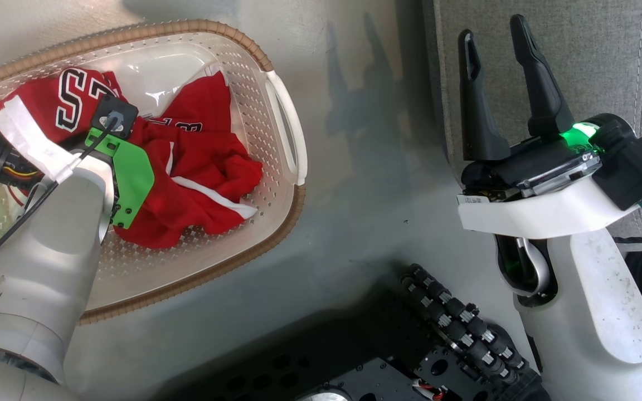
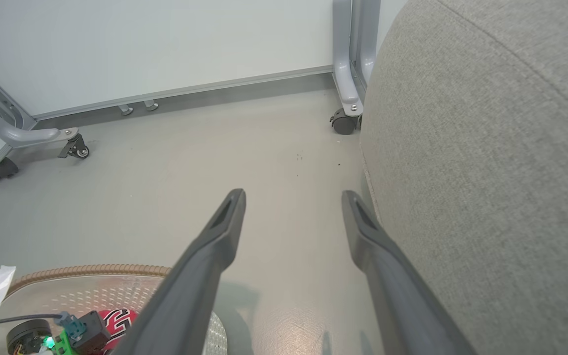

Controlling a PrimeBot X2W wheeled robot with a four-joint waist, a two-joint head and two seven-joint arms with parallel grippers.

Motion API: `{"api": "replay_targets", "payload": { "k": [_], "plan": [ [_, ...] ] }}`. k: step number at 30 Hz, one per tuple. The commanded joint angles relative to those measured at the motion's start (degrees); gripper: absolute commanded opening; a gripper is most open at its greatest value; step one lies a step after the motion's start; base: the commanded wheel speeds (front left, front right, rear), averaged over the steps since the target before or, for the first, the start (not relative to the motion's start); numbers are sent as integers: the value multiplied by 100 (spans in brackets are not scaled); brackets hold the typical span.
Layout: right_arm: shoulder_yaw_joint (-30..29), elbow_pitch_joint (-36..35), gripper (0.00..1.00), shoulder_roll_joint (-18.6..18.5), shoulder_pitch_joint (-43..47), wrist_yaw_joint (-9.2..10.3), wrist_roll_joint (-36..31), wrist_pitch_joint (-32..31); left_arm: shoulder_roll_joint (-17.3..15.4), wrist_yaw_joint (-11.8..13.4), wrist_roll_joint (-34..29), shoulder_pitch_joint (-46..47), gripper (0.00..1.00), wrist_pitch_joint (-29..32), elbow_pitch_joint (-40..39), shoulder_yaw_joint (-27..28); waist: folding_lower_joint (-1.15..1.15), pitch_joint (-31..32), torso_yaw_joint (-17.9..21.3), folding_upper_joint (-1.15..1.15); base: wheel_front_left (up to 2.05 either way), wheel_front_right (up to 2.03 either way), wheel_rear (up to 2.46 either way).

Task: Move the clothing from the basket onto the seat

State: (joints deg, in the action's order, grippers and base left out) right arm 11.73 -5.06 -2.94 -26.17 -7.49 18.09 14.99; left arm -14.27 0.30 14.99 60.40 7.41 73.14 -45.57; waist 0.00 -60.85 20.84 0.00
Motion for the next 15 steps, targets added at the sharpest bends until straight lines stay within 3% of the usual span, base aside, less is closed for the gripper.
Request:
{"api": "replay_targets", "payload": {
  "k": [1, 7, 15],
  "plan": [
    [1, 6, 100, 6, -12, 0, 57, 28, -93, -51, 74, -79, 0, 119, 115, -8, 0, -2, -1, 0, 0, 0, 0],
    [-29, -76, 100, 6, -111, 0, 38, 27, -115, -84, 149, -2, 0, -43, 93, 20, 0, 10, -3, 0, 0, 0, 0],
    [-136, -80, 100, 3, -98, 0, -112, 27, -47, -267, 344, -119, 0, -1085, -78, 122, 0, 401, -219, 0, 0, 0, 0]
  ]
}}
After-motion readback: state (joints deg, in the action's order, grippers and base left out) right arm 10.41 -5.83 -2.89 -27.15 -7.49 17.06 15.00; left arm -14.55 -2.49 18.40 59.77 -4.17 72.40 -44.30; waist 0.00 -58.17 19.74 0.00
